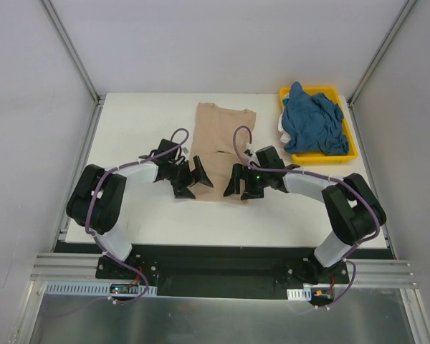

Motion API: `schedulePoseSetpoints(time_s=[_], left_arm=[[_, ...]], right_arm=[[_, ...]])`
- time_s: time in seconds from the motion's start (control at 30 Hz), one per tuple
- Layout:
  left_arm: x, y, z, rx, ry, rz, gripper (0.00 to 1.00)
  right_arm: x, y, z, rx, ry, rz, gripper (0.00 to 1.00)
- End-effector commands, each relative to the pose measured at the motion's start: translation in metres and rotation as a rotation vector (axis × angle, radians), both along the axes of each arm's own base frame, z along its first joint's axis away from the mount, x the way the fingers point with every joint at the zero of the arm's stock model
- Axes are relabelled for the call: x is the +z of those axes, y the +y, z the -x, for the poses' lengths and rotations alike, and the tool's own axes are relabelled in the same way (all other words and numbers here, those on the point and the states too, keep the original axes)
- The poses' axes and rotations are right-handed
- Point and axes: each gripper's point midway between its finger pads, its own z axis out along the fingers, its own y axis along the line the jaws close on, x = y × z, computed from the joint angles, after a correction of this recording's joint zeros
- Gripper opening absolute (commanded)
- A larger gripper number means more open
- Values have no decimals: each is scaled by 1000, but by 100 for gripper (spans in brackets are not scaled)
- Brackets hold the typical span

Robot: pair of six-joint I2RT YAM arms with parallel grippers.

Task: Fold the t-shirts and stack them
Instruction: Fold the folded rectangular tshirt in 1/3 of the way

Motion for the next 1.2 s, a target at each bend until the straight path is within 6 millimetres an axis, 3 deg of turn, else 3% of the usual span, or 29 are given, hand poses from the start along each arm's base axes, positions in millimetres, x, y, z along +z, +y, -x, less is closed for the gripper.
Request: schedulePoseSetpoints(time_s=[0.0, 0.23, 0.43, 0.47, 0.57, 0.67, 0.8, 0.97, 1.1, 1.13, 1.17], left_arm=[[-30, 23, 41, 18, 110, -98, 99], [-22, 32, 75, 39, 116, -72, 99], [30, 15, 72, 9, -37, 30, 99], [43, 13, 71, 2, -75, 57, 99], [53, 17, 74, 6, -115, 52, 99], [45, 34, 77, 45, -116, -40, 99], [24, 61, 81, 105, -64, -184, 99], [3, 73, 80, 130, 1, -241, 98], [-7, 72, 77, 118, 44, -265, 81], [-9, 72, 76, 116, 50, -268, 68], [-14, 72, 75, 111, 64, -280, 62]], right_arm=[[-29, -35, 36, -23, 72, 138, 97], [-21, -54, 62, -8, 49, 230, 97], [28, -60, 57, -11, -74, 236, 97], [45, -60, 51, -31, -119, 222, 96], [64, -76, 47, -115, -195, 245, 97], [73, -86, 46, -179, -249, 242, 97], [63, -96, 54, -212, -198, 281, 97], [48, -74, 59, -141, -125, 216, 99], [38, -64, 57, -120, -84, 203, 97], [30, -63, 59, -108, -63, 228, 93], [30, -60, 58, -92, -61, 235, 91]])
